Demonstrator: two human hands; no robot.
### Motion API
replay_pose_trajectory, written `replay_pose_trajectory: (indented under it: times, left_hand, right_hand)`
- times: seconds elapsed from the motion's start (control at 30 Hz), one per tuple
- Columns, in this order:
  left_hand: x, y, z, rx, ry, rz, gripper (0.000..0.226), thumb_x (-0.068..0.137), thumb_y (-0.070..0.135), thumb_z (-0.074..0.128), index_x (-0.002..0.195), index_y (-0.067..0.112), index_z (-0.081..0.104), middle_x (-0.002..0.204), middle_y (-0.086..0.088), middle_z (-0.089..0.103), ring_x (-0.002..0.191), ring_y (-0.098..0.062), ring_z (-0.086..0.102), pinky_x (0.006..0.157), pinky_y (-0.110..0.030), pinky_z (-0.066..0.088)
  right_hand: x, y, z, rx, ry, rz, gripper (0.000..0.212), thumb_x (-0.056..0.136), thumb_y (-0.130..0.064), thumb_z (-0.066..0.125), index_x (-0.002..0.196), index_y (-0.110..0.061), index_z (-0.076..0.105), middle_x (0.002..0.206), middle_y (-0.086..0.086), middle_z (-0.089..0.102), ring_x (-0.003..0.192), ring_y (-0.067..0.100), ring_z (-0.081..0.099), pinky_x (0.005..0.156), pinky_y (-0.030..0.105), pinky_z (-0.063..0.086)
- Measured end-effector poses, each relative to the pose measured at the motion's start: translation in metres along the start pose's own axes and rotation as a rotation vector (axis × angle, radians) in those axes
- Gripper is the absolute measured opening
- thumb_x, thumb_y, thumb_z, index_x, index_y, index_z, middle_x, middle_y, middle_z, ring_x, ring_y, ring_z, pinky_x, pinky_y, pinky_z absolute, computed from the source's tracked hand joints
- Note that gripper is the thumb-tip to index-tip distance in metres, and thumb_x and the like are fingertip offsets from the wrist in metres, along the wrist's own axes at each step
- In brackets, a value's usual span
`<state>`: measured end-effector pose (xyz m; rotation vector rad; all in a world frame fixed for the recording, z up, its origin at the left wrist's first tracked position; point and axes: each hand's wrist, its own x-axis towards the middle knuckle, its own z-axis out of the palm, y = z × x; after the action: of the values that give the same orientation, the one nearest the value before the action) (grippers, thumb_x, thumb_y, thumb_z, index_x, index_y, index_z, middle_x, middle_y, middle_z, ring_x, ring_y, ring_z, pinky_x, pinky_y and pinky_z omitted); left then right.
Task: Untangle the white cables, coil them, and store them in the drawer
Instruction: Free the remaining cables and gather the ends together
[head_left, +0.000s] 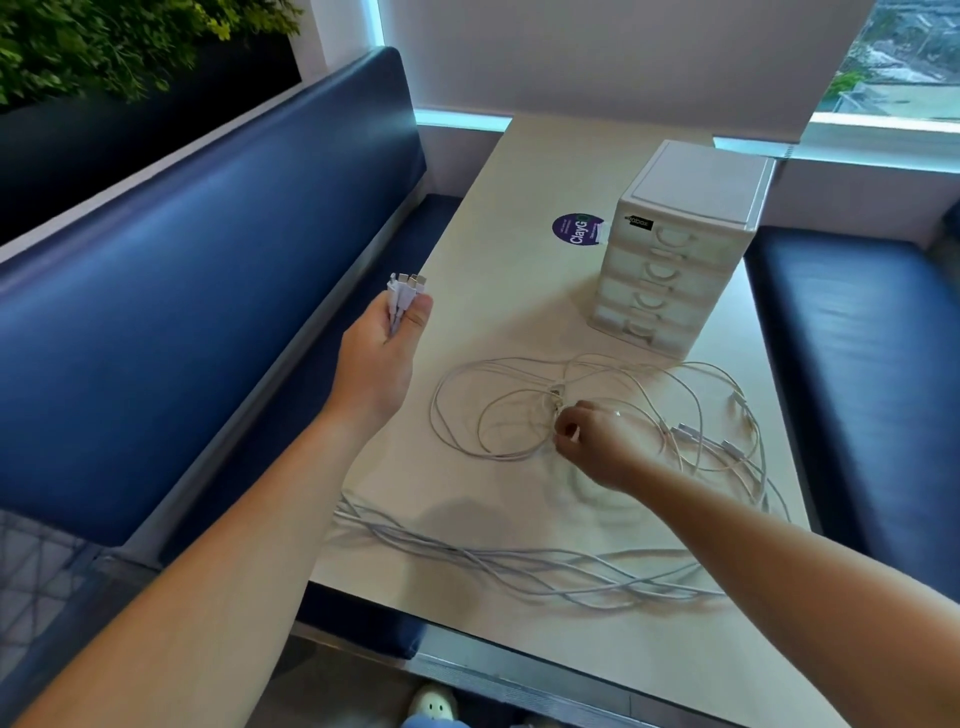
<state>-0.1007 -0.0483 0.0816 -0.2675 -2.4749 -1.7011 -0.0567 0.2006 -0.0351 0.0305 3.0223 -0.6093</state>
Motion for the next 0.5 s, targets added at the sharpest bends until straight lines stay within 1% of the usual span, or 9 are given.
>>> replay_pose_trajectory:
  times: [0.07, 0.1, 0.13, 0.17, 0.23, 0.3, 0.33, 0.43, 0.5]
  left_hand:
    - [0.000, -0.001, -0.002, -0.003, 0.008, -0.011, 0.038, 0.100, 0.045, 0.046, 0.080, 0.012, 0.046, 0.059, 0.012, 0.036, 0.051, -0.003, 0.031, 0.050, -0.014, 0.030]
    - [0.000, -0.001, -0.002, -0.007, 0.011, -0.019, 0.036, 0.100, 0.044, 0.046, 0.081, 0.013, 0.047, 0.058, 0.013, 0.037, 0.051, -0.002, 0.032, 0.049, -0.012, 0.030]
    - [0.000, -0.001, -0.002, -0.011, 0.013, -0.026, 0.034, 0.100, 0.044, 0.046, 0.083, 0.014, 0.048, 0.057, 0.014, 0.037, 0.050, -0.001, 0.033, 0.049, -0.011, 0.030]
    - [0.001, -0.001, -0.003, -0.015, 0.015, -0.033, 0.033, 0.100, 0.043, 0.046, 0.085, 0.014, 0.051, 0.058, 0.014, 0.038, 0.050, -0.001, 0.034, 0.049, -0.010, 0.031]
    - [0.001, 0.000, -0.004, -0.016, 0.016, -0.035, 0.034, 0.100, 0.042, 0.046, 0.090, 0.011, 0.054, 0.061, 0.012, 0.038, 0.050, 0.000, 0.035, 0.049, -0.009, 0.032]
    - [0.002, 0.002, -0.005, -0.011, 0.017, -0.031, 0.033, 0.100, 0.042, 0.047, 0.079, 0.016, 0.049, 0.061, 0.012, 0.038, 0.050, 0.000, 0.035, 0.049, -0.009, 0.031]
    - [0.002, 0.004, -0.006, -0.010, 0.017, -0.030, 0.033, 0.100, 0.042, 0.047, 0.075, 0.020, 0.045, 0.061, 0.012, 0.038, 0.050, 0.000, 0.035, 0.049, -0.009, 0.032]
    - [0.005, 0.011, -0.010, -0.024, 0.020, -0.051, 0.030, 0.101, 0.040, 0.047, 0.076, 0.024, 0.045, 0.064, 0.010, 0.040, 0.052, -0.003, 0.035, 0.050, -0.012, 0.033]
    - [0.006, 0.015, -0.013, -0.070, 0.032, -0.068, 0.028, 0.101, 0.039, 0.048, 0.075, 0.027, 0.044, 0.064, 0.010, 0.040, 0.053, -0.005, 0.036, 0.051, -0.016, 0.033]
  right_hand:
    - [0.006, 0.002, -0.008, 0.042, 0.003, 0.028, 0.015, 0.089, -0.032, 0.049, 0.100, -0.030, 0.059, 0.091, -0.009, 0.063, 0.080, 0.018, 0.062, 0.061, 0.026, 0.042]
    - [0.009, 0.002, -0.013, 0.097, 0.010, 0.032, 0.018, 0.090, -0.033, 0.047, 0.104, -0.034, 0.058, 0.089, -0.011, 0.065, 0.076, 0.017, 0.064, 0.063, 0.028, 0.048]
    - [0.013, 0.002, -0.019, 0.165, 0.030, 0.029, 0.020, 0.090, -0.031, 0.045, 0.106, -0.036, 0.057, 0.087, -0.011, 0.065, 0.069, 0.014, 0.065, 0.066, 0.031, 0.052]
    - [0.016, -0.001, -0.027, 0.232, 0.057, 0.023, 0.022, 0.091, -0.026, 0.046, 0.108, -0.034, 0.057, 0.084, -0.011, 0.065, 0.062, 0.011, 0.065, 0.066, 0.032, 0.054]
    - [0.025, -0.008, -0.048, 0.346, 0.118, 0.020, 0.025, 0.094, -0.013, 0.045, 0.112, -0.024, 0.059, 0.081, -0.007, 0.064, 0.050, 0.012, 0.061, 0.055, 0.026, 0.052]
    - [0.035, -0.020, -0.076, 0.452, 0.191, -0.003, 0.025, 0.096, -0.007, 0.042, 0.110, -0.020, 0.058, 0.080, -0.005, 0.061, 0.043, 0.012, 0.058, 0.043, 0.018, 0.044]
    - [0.041, -0.026, -0.090, 0.508, 0.241, -0.019, 0.024, 0.096, -0.006, 0.041, 0.108, -0.019, 0.057, 0.079, -0.004, 0.060, 0.040, 0.009, 0.056, 0.040, 0.017, 0.041]
    - [0.052, -0.052, -0.137, 0.689, 0.387, -0.078, 0.022, 0.098, -0.005, 0.040, 0.101, -0.020, 0.056, 0.078, -0.002, 0.058, 0.037, 0.007, 0.050, 0.039, 0.016, 0.038]
    - [0.053, -0.068, -0.162, 0.800, 0.421, -0.114, 0.020, 0.098, -0.008, 0.040, 0.097, -0.022, 0.054, 0.079, 0.001, 0.058, 0.041, 0.010, 0.050, 0.039, 0.016, 0.035]
